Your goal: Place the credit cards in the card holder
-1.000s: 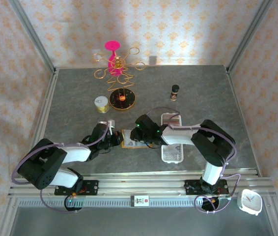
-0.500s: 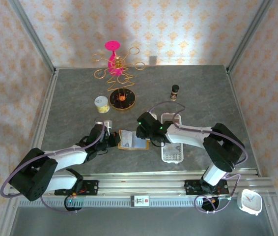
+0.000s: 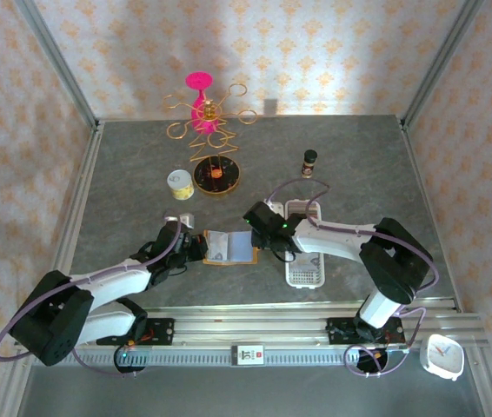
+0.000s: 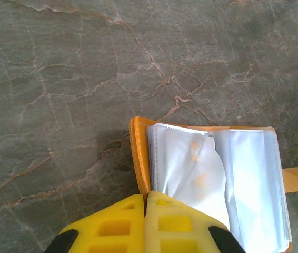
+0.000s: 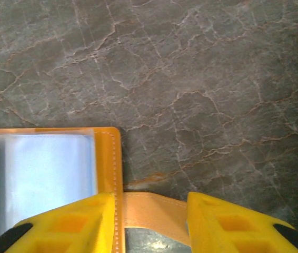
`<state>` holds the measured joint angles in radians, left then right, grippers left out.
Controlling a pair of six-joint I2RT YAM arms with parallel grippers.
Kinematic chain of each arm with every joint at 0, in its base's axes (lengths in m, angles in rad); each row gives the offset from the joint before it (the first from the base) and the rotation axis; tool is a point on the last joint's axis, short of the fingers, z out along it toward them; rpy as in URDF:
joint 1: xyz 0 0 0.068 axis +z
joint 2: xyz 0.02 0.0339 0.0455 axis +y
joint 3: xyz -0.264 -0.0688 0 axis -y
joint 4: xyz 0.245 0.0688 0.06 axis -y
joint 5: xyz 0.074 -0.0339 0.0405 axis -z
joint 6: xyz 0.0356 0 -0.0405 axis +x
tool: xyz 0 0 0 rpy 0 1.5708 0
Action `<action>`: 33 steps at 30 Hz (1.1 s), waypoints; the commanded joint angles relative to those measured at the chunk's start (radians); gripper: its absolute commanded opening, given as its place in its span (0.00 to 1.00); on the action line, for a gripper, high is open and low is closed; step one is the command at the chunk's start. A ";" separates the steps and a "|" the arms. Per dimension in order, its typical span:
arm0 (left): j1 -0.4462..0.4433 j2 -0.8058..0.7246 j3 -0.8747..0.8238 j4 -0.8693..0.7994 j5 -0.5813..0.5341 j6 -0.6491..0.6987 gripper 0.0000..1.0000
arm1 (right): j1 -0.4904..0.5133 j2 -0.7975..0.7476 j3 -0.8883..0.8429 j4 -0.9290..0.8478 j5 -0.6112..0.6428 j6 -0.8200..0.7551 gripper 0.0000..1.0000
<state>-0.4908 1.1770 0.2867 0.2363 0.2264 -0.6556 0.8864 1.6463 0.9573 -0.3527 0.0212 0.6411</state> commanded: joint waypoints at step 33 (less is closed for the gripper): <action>-0.003 -0.028 -0.004 -0.043 -0.049 0.021 0.00 | -0.030 -0.092 -0.087 0.062 -0.058 0.020 0.17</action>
<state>-0.4908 1.1690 0.2859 0.2195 0.2005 -0.6533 0.8631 1.5806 0.8932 -0.3264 -0.0071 0.6563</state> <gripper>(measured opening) 0.049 0.176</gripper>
